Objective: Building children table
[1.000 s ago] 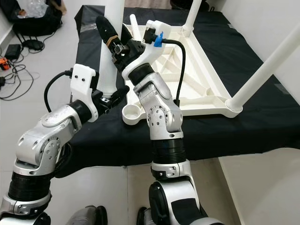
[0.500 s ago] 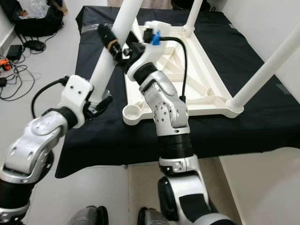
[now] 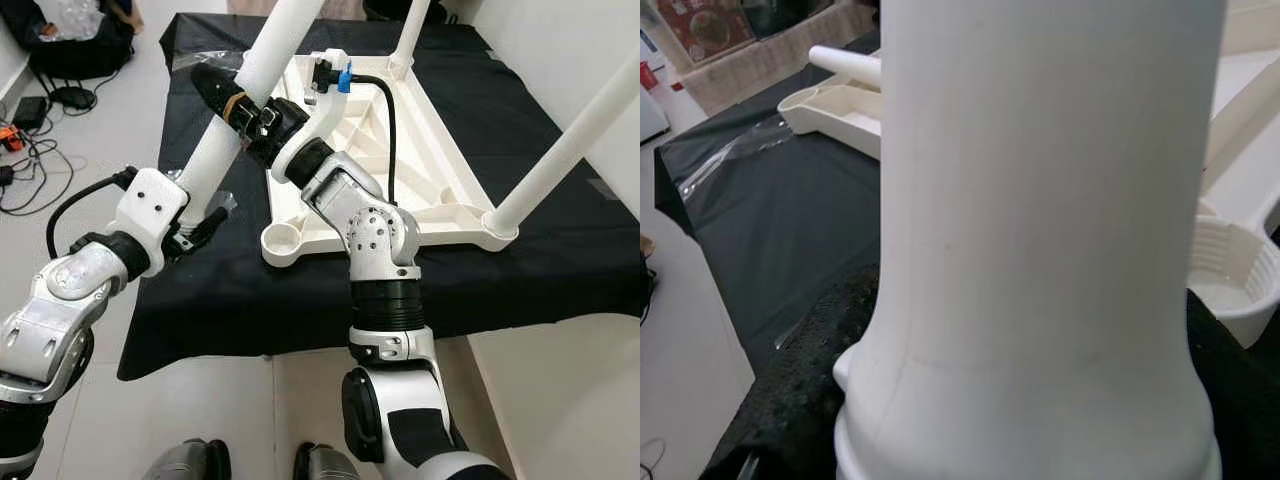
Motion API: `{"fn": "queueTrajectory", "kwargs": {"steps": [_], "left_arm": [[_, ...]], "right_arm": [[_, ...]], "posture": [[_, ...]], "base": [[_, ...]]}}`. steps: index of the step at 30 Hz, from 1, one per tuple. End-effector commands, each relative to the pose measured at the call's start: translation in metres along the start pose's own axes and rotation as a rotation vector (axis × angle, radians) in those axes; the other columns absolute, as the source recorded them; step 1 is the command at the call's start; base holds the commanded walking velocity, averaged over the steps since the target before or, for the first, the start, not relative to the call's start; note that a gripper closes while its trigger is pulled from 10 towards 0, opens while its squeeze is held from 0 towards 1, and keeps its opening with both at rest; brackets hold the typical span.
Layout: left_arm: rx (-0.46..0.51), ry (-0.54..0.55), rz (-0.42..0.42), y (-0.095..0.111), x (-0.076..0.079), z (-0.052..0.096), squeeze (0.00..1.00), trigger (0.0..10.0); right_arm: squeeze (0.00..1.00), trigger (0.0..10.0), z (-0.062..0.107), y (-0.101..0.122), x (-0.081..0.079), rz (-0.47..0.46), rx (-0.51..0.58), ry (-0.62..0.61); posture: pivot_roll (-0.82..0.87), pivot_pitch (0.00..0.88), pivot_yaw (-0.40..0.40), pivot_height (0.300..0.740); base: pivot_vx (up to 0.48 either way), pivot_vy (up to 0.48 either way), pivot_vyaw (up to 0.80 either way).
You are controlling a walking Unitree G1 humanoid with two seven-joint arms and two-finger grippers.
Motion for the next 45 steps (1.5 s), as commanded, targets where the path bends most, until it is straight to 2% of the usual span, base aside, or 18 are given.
{"fn": "queueTrajectory", "kwargs": {"steps": [1,4,8,17,18,19,33,37,38,39,43,45], "left_arm": [[0.010,-0.026,0.001,0.002,0.007,0.001,0.00,10.0],[0.010,-0.030,0.009,0.002,0.011,-0.001,0.00,10.0],[0.013,-0.042,0.012,0.002,0.015,-0.003,0.00,10.0],[0.024,-0.069,0.003,0.003,0.020,-0.002,0.00,10.0],[0.023,-0.074,-0.002,0.002,0.021,-0.001,0.00,10.0],[0.020,-0.080,-0.003,0.002,0.021,0.000,0.00,10.0],[0.008,-0.098,-0.015,-0.003,0.022,0.002,0.00,10.0],[-0.029,-0.107,0.030,-0.007,0.023,0.001,0.00,10.0],[-0.033,-0.111,0.044,-0.008,0.024,0.001,0.30,10.0],[-0.020,-0.113,0.059,-0.006,0.024,0.002,1.00,10.0],[-0.009,-0.109,0.069,-0.005,0.023,0.002,1.00,10.0],[-0.003,-0.072,0.052,-0.004,0.018,0.003,1.00,10.0]], "right_arm": [[0.00,10.0,-0.003,0.003,-0.002,0.038,0.014,0.004],[0.00,10.0,-0.005,0.004,-0.003,0.084,0.016,0.000],[0.00,10.0,-0.008,0.002,-0.006,0.088,0.005,0.007],[0.00,10.0,-0.008,-0.003,-0.010,0.045,-0.033,0.041],[0.00,8.7,-0.007,-0.004,-0.011,0.042,-0.034,0.049],[0.00,0.0,-0.007,-0.004,-0.011,0.034,-0.036,0.058],[0.00,0.0,-0.004,-0.003,-0.014,0.030,-0.027,0.084],[0.00,0.0,-0.004,-0.002,-0.014,0.029,-0.016,0.080],[0.00,0.0,-0.004,-0.001,-0.013,0.031,-0.014,0.078],[0.00,0.0,-0.004,0.000,-0.013,0.035,-0.009,0.078],[0.00,0.0,-0.004,0.005,-0.010,0.044,0.008,0.069],[0.00,0.0,-0.004,0.009,-0.007,0.054,0.019,0.056]], "posture": [[0.04,0.157,-0.082,0.740],[0.04,0.157,-0.079,0.740],[0.04,0.162,-0.078,0.740],[0.04,0.167,-0.078,0.740],[0.04,0.167,-0.078,0.740],[0.04,0.167,-0.078,0.740],[0.03,0.170,-0.074,0.740],[0.04,0.164,-0.074,0.740],[0.04,0.164,-0.074,0.740],[0.04,0.164,-0.074,0.740],[0.04,0.151,-0.072,0.740],[0.04,0.139,-0.076,0.740]], "base": [[0.000,0.000,0.00],[0.000,0.000,0.00],[0.000,0.000,0.00],[0.000,0.000,0.00],[0.000,0.000,0.00],[0.000,0.000,0.00],[0.000,0.000,0.00],[0.000,0.000,0.00],[0.000,0.000,0.00],[0.000,0.000,0.00],[0.000,0.000,0.00],[0.000,0.000,0.00]]}}
Point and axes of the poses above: a point about 5 cm out from each wrist's last joint towards the gripper, its own z axis pointing back from the gripper into the wrist, its own y axis along the axis of the wrist's last joint, x = y × z, the point moved 3 cm from there along -z, pointing out of the wrist towards the gripper, and after that the axes turned 1 degree about -z, right-handed, at the moved point
